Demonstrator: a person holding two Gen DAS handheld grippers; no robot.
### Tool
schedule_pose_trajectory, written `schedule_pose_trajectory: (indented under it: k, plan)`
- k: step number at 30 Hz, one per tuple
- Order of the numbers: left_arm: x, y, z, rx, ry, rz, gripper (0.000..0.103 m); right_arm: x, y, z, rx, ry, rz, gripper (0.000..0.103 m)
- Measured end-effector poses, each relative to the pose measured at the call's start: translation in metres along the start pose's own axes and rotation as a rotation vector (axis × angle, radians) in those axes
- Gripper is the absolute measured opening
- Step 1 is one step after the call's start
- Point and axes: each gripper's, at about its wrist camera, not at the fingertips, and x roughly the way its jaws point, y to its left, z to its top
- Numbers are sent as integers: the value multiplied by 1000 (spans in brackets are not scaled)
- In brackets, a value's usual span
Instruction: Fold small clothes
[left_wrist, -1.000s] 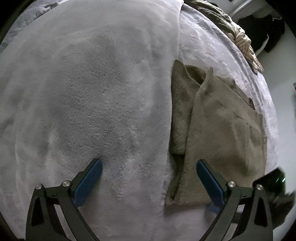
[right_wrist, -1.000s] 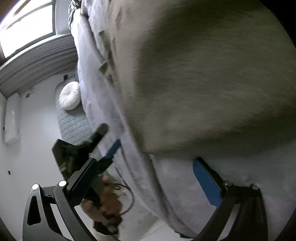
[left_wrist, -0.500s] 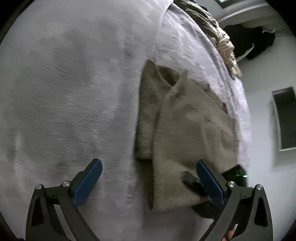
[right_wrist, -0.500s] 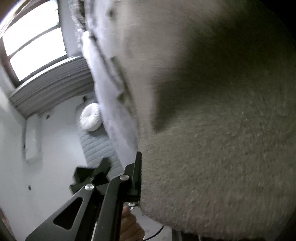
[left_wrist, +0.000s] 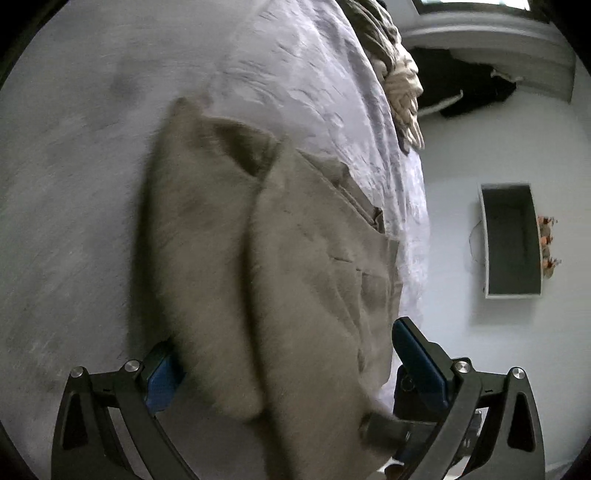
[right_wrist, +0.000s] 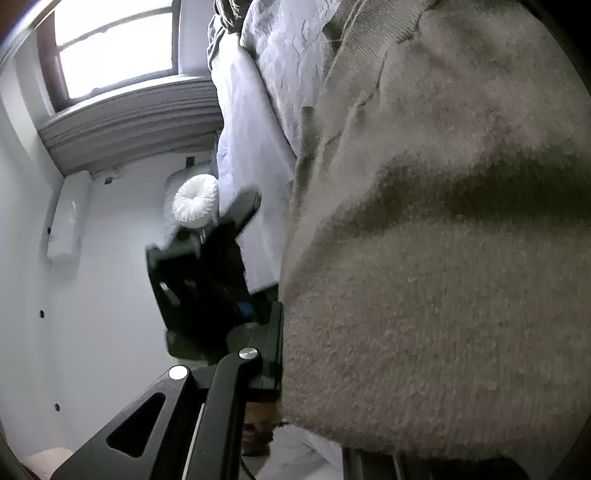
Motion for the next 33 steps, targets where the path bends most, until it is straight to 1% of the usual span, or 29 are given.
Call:
schedule_pose_trajectory:
  k: [2,4,6,7,9,11,12,13,14,15,18,19,22,24,26,27,28,29,31,33]
  plan:
    - [11,-10,3,41,24,22,102,2,-6,-2,13,6,-13,9]
    - [23,-20,4,79,41,64,102,-1,-13,-4,30,14,-20,9]
    - [32,-23,4,89,48,105,102,-3,-17,-6,36,28,-51,9]
    - [36,-23,3,90,53,127,102,-4,-17,-7,35,35,-68,12]
    - [43,-22,2,94,58,174,102,-12,-20,-10,24,64,-134,14]
    - [48,-21,-1,107,60,220,102,-19,-23,-14,7,93,-191,22]
    - [50,-21,-2,117,57,242,102,-25,-23,-16,-11,106,-236,31]
    - [50,-20,-4,125,56,256,102,-31,-23,-17,-28,112,-271,47]
    - [50,-21,-4,131,52,272,102,-38,-20,-18,-49,116,-302,54]
    - [51,-22,-5,137,46,288,102,-47,-16,-17,-76,116,-332,60]
    - [51,-25,-5,150,28,325,102,-74,1,-11,-165,89,-406,60]
    - [50,-25,-5,153,25,333,102,-84,8,-6,-198,65,-437,60]
    - [50,-26,-6,162,20,355,102,-104,20,13,-242,-19,-504,60]
    - [50,-25,-7,173,17,375,102,-113,21,29,-238,-74,-527,58]
    - [53,-28,-8,184,13,400,102,-115,17,44,-237,-112,-536,35]
    - [55,-29,-9,189,12,412,102,-116,13,49,-238,-116,-552,16]
    - [56,-30,-9,194,12,421,102,-114,11,53,-243,-116,-575,11]
    - [59,-32,-9,198,12,427,102,-111,7,55,-253,-112,-599,11]
    - [60,-33,-9,207,14,439,102,-106,-9,58,-264,-69,-659,8]
    - [61,-34,-10,210,11,447,102,-98,-17,60,-272,-48,-679,8]
